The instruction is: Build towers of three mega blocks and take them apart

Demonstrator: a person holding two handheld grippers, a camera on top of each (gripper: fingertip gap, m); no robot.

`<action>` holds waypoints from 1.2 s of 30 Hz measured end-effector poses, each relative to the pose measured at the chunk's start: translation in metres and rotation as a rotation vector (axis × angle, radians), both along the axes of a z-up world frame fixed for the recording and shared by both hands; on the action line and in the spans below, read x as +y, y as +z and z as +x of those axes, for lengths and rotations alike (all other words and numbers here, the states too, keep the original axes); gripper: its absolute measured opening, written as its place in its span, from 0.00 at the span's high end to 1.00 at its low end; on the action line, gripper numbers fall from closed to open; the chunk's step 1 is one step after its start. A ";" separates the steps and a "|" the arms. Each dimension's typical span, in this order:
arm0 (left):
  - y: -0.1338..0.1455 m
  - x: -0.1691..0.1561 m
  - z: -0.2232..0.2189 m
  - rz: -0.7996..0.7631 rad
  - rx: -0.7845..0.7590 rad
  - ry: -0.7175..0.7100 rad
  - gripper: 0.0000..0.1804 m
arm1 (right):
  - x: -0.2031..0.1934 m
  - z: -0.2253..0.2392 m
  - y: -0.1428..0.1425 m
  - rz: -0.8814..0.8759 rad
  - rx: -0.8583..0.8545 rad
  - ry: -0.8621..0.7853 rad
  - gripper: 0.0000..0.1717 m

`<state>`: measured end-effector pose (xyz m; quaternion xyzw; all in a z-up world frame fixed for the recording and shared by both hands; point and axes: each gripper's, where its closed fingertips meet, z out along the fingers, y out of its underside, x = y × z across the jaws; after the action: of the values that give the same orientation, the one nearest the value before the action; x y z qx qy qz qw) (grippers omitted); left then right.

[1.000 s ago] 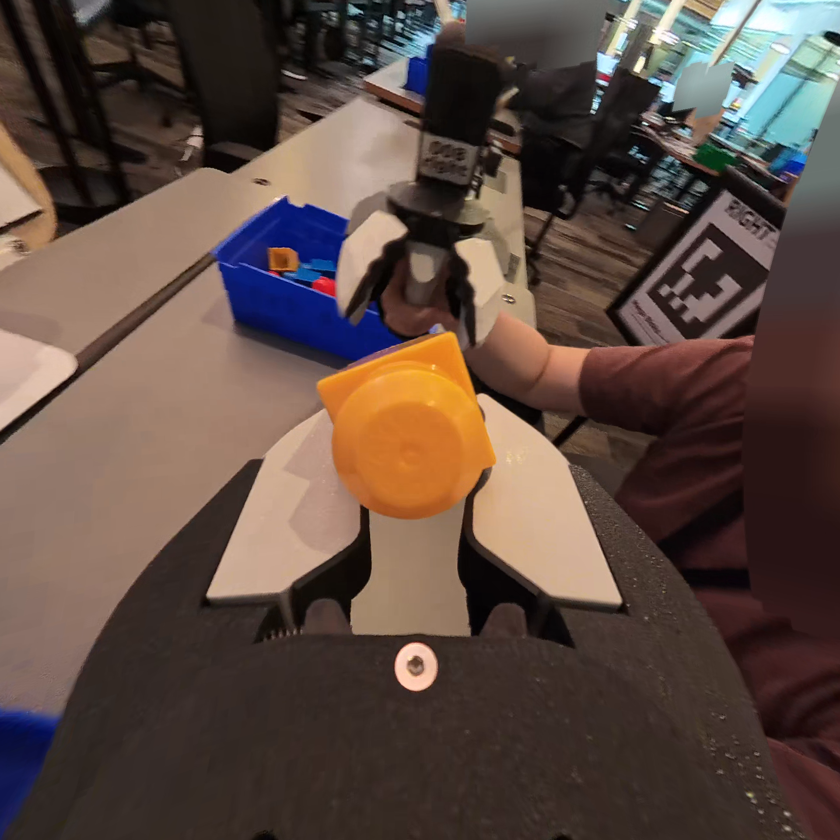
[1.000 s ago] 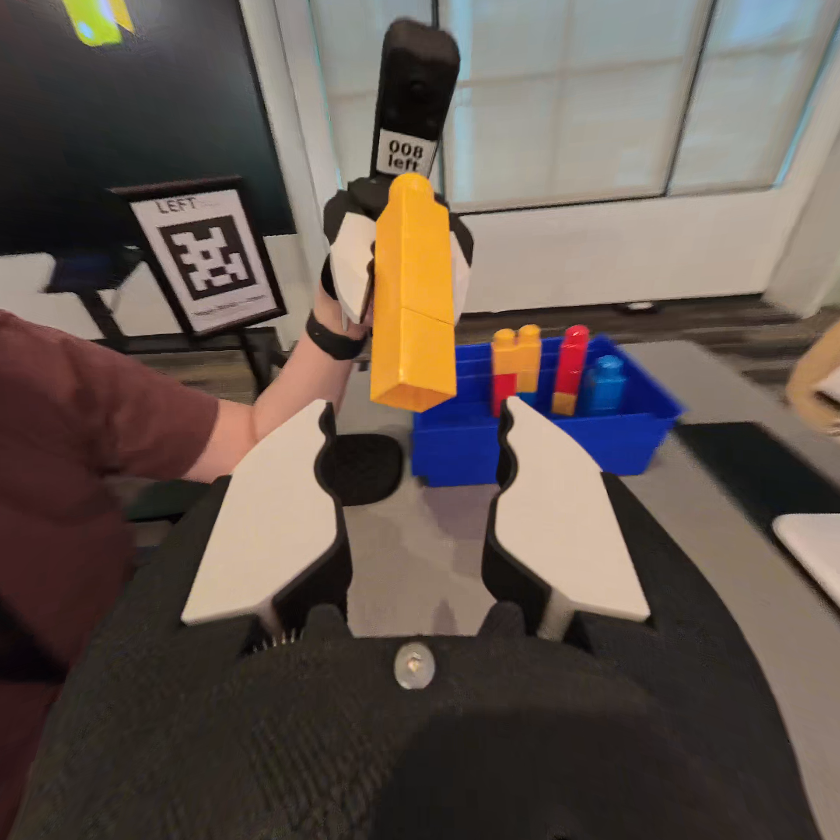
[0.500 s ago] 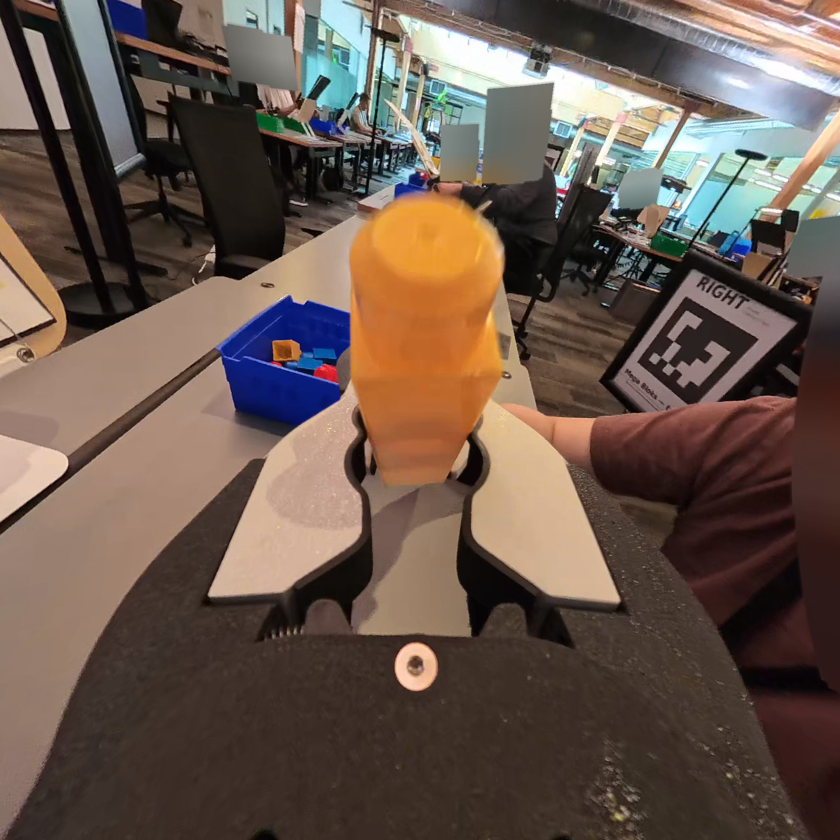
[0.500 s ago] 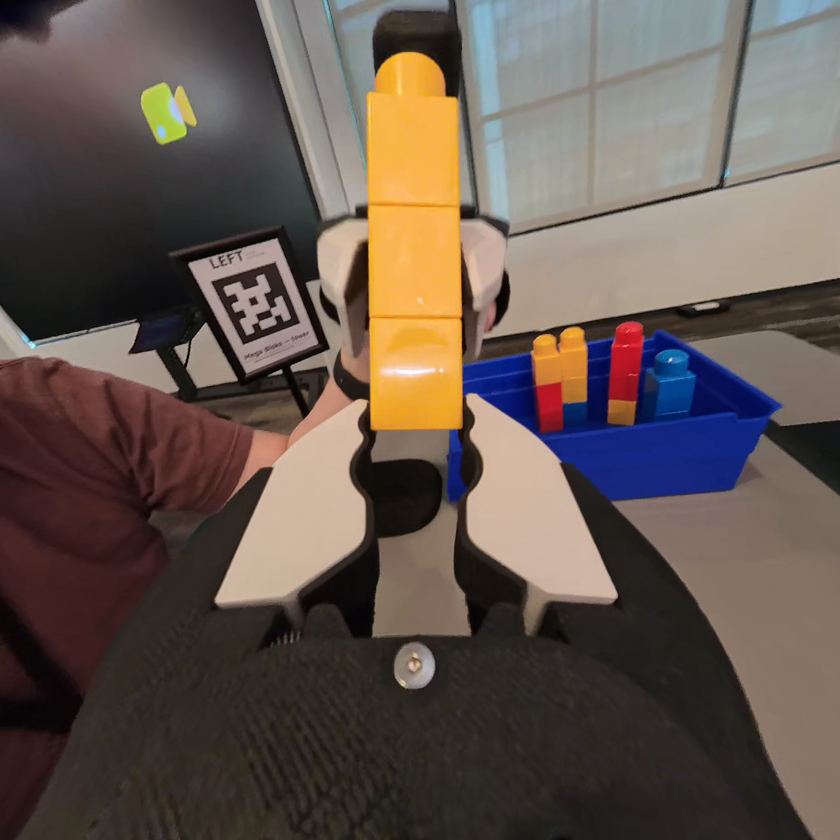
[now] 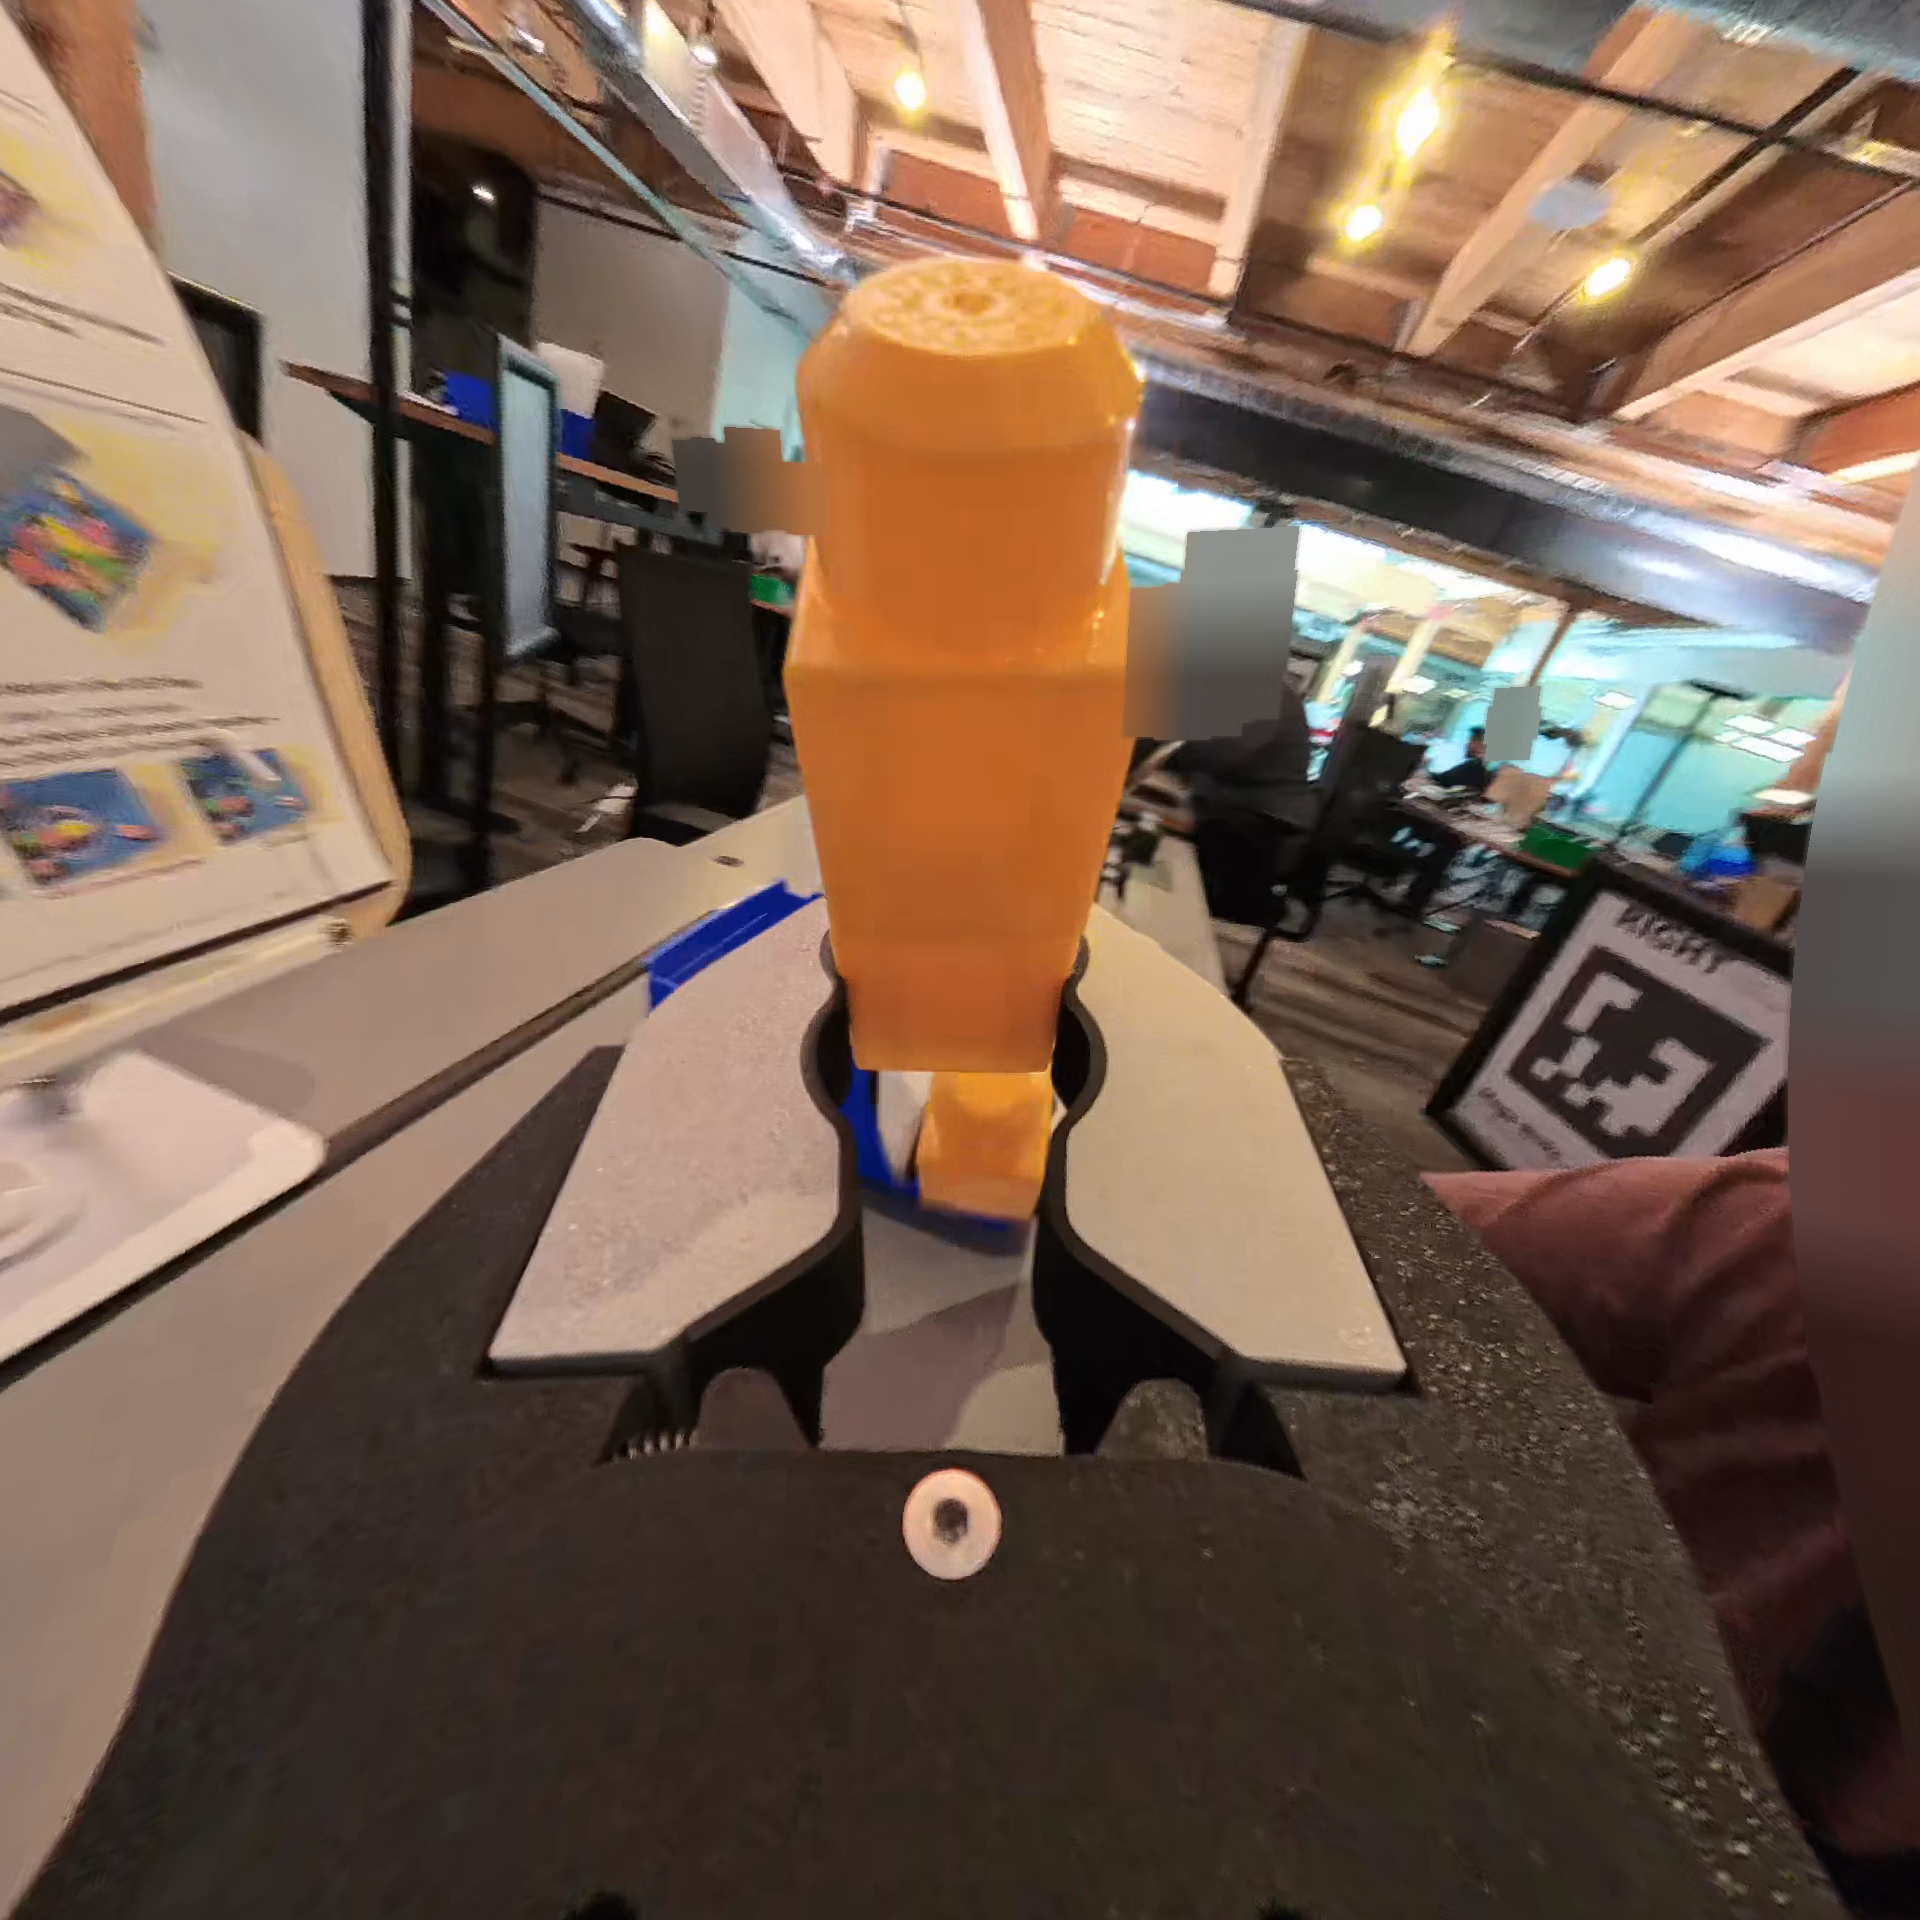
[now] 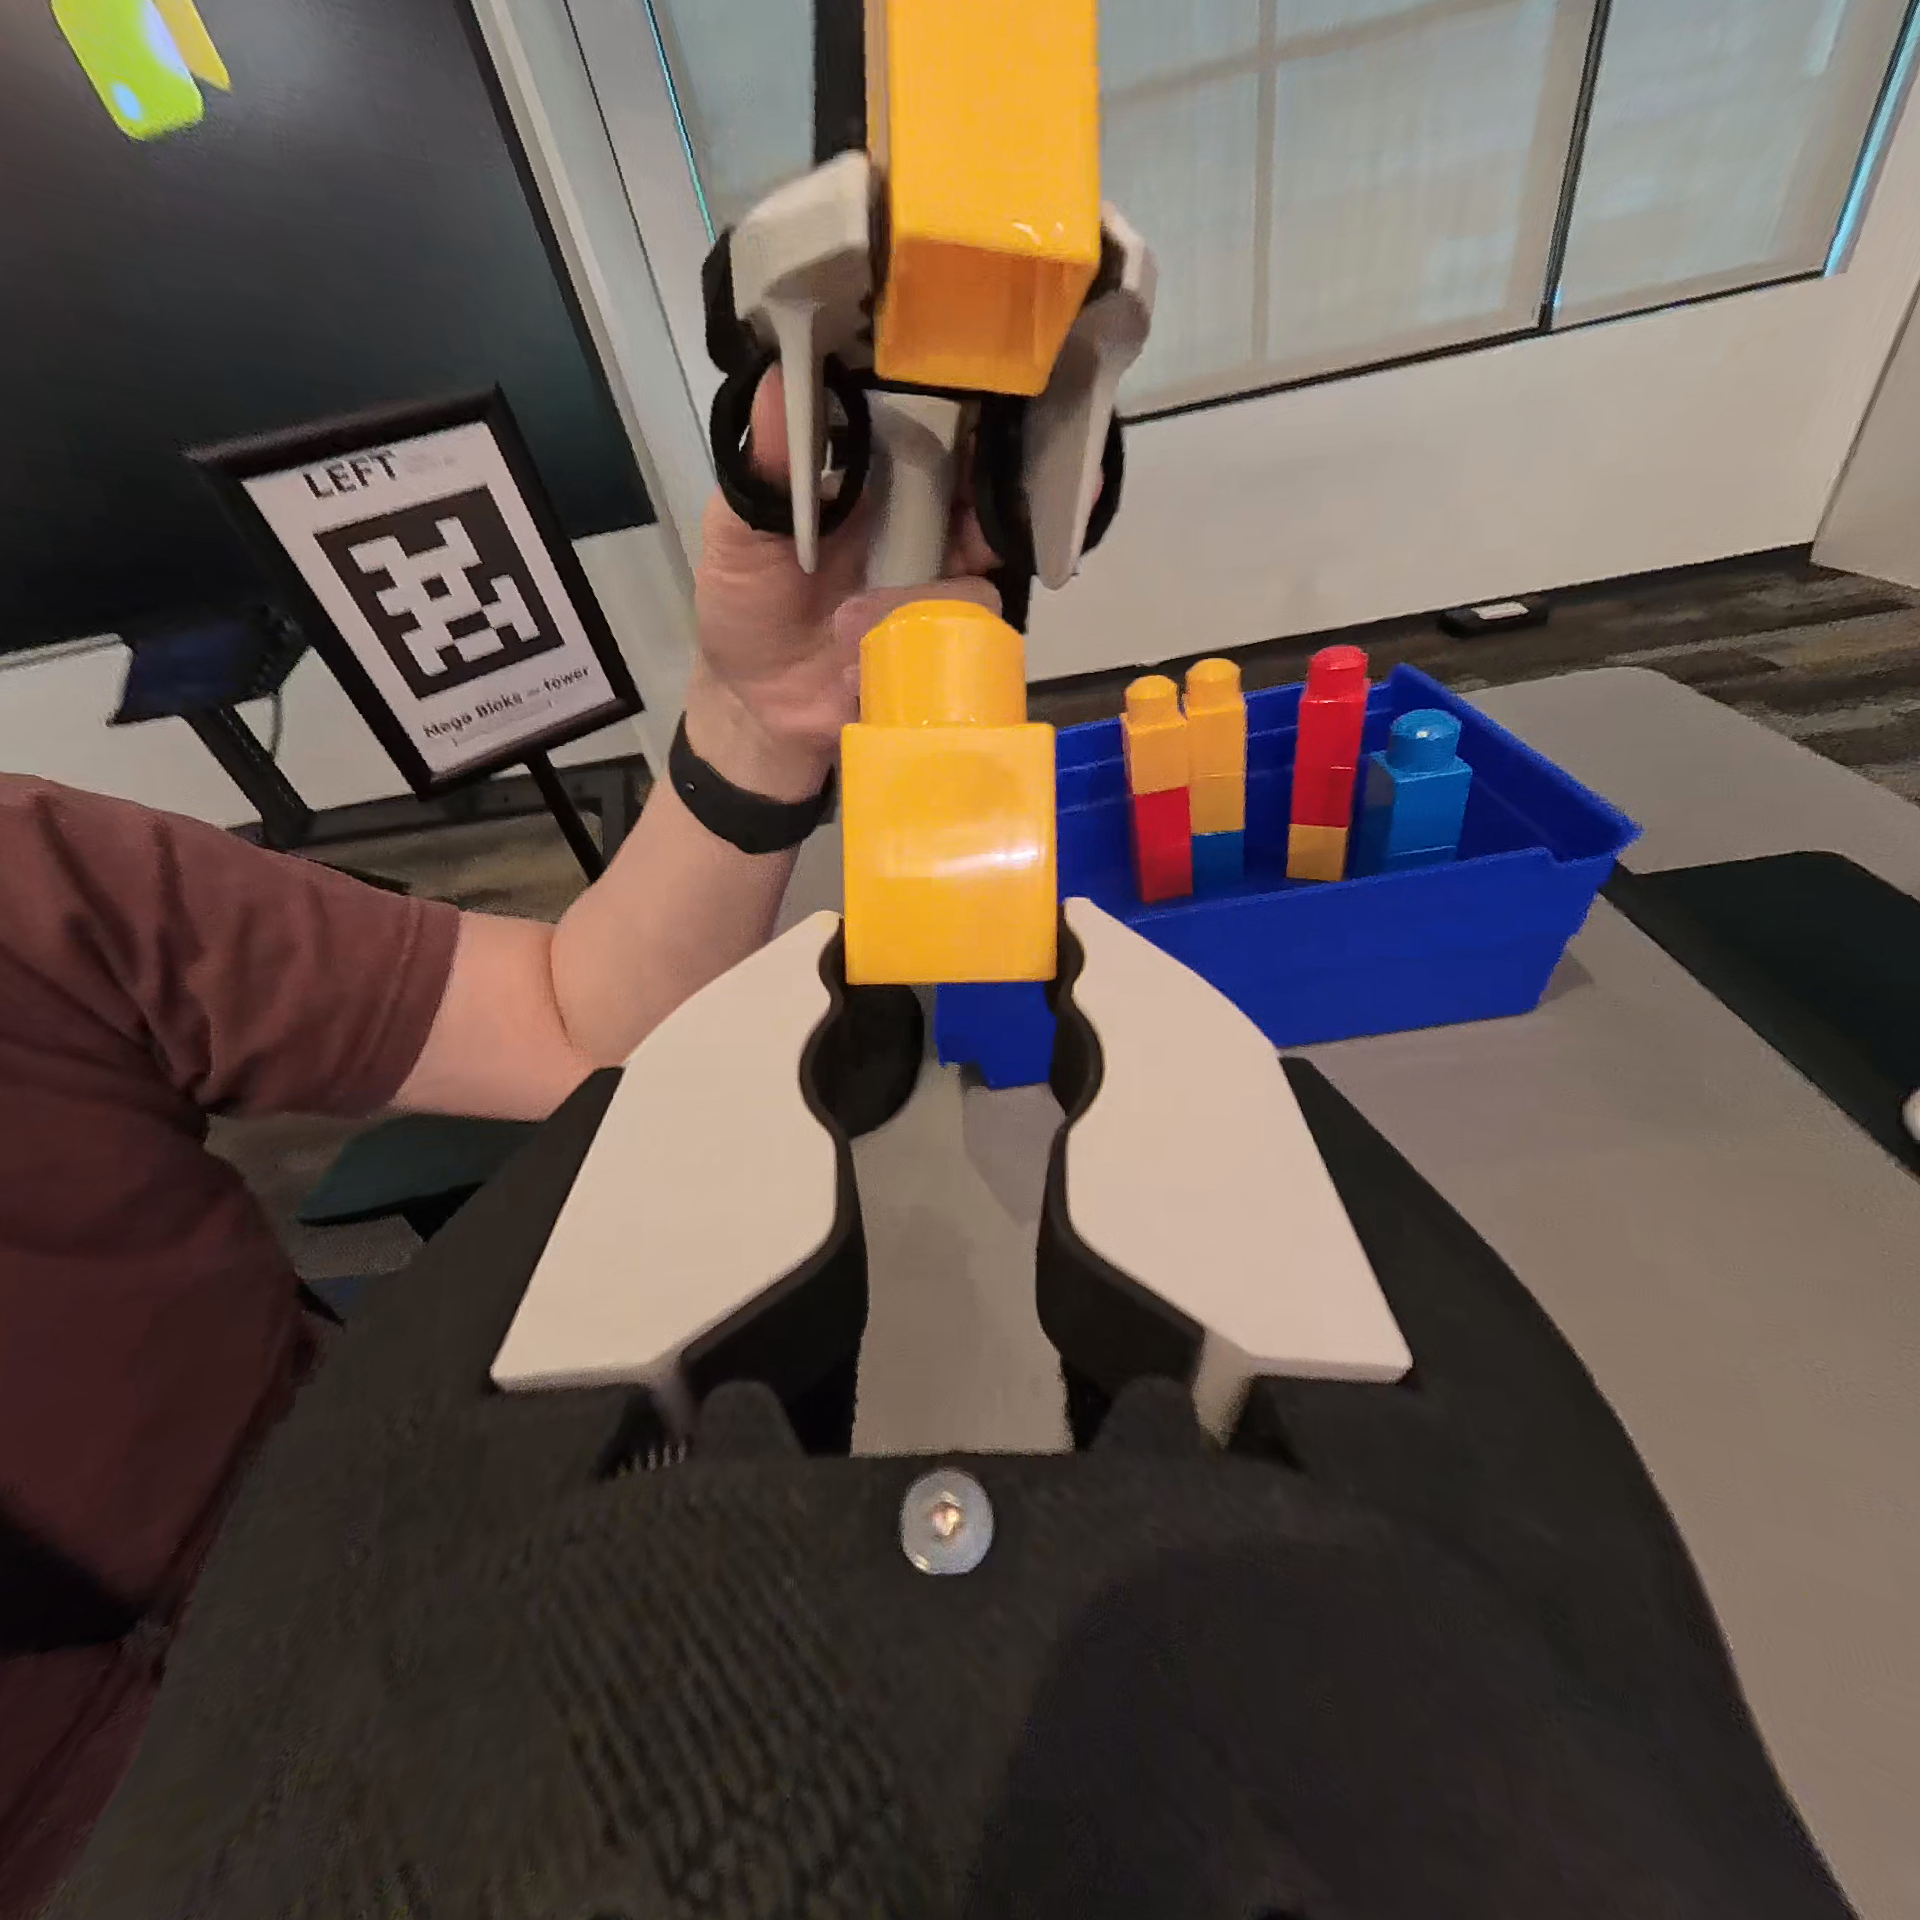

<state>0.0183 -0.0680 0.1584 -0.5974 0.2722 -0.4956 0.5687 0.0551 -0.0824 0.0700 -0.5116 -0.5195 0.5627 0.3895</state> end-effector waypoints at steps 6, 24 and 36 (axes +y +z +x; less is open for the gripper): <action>-0.009 -0.015 0.018 -0.005 0.123 -0.058 0.80 | 0.109 0.164 -0.023 0.075 -0.499 -0.519 0.79; -0.113 -0.009 0.091 -0.177 0.548 -0.202 0.80 | 0.145 0.157 -0.026 0.059 -0.354 -0.577 0.69; -0.135 -0.022 0.110 -0.244 0.604 -0.304 0.80 | 0.008 0.035 0.013 -0.034 -0.109 0.009 0.79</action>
<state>0.1278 -0.0904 0.0233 -0.7330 0.4527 -0.4044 0.3069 0.0902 -0.0739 0.0827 -0.5457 -0.5328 0.5445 0.3491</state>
